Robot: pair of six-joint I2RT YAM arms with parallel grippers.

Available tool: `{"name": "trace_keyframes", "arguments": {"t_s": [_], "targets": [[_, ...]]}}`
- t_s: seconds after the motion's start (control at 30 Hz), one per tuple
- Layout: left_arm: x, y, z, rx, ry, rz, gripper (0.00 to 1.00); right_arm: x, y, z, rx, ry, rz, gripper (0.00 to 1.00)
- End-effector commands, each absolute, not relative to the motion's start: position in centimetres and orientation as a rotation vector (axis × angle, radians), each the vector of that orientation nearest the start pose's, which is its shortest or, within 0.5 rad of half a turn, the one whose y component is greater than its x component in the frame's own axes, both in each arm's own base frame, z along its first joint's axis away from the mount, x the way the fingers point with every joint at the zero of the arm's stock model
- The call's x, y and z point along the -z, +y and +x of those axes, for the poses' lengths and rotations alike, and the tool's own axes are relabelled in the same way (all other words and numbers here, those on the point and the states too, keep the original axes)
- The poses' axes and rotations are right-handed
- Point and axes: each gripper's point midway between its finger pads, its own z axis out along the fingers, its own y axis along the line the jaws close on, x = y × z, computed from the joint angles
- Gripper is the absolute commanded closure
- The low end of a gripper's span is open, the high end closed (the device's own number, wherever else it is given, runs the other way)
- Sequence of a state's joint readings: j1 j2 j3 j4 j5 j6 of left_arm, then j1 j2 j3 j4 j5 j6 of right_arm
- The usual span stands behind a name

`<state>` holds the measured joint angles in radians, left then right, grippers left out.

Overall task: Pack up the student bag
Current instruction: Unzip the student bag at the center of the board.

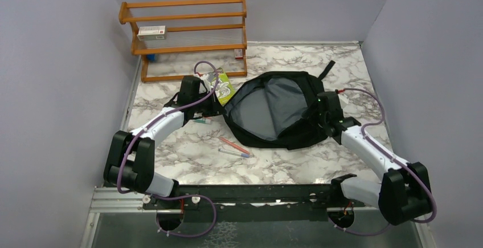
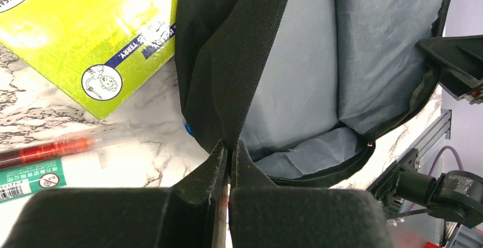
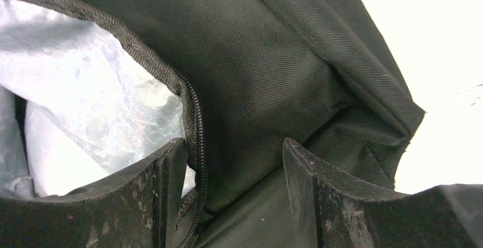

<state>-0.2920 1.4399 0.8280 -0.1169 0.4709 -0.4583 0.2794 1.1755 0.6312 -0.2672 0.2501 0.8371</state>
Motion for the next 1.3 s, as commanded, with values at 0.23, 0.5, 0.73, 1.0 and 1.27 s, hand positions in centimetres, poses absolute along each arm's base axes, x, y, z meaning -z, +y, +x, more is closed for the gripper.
{"name": "trace_keyframes", "arguments": {"t_s": [0.23, 0.5, 0.73, 1.0, 1.27], "targets": [[-10.9, -20.3, 31.5, 0.971, 2.380, 0.101, 1.00, -18.9, 6.6, 31.3, -0.283, 2.012, 0.507, 0.38], [-11.0, -20.5, 31.4, 0.982, 2.377, 0.103, 1.00, -18.4, 17.3, 33.8, -0.482, 2.244, 0.011, 0.40], [-11.3, -20.7, 31.4, 1.002, 2.362, 0.108, 1.00, -12.3, 23.1, 36.2, -0.237, 2.359, -0.381, 0.29], [-11.3, -20.8, 31.3, 1.010, 2.362, 0.104, 1.00, -7.2, 21.2, 38.6, 0.251, 2.396, -0.489, 0.21], [-11.1, -21.1, 31.3, 1.040, 2.365, 0.099, 1.00, -5.3, 18.6, 38.4, 0.562, 2.383, -0.514, 0.22]]}}
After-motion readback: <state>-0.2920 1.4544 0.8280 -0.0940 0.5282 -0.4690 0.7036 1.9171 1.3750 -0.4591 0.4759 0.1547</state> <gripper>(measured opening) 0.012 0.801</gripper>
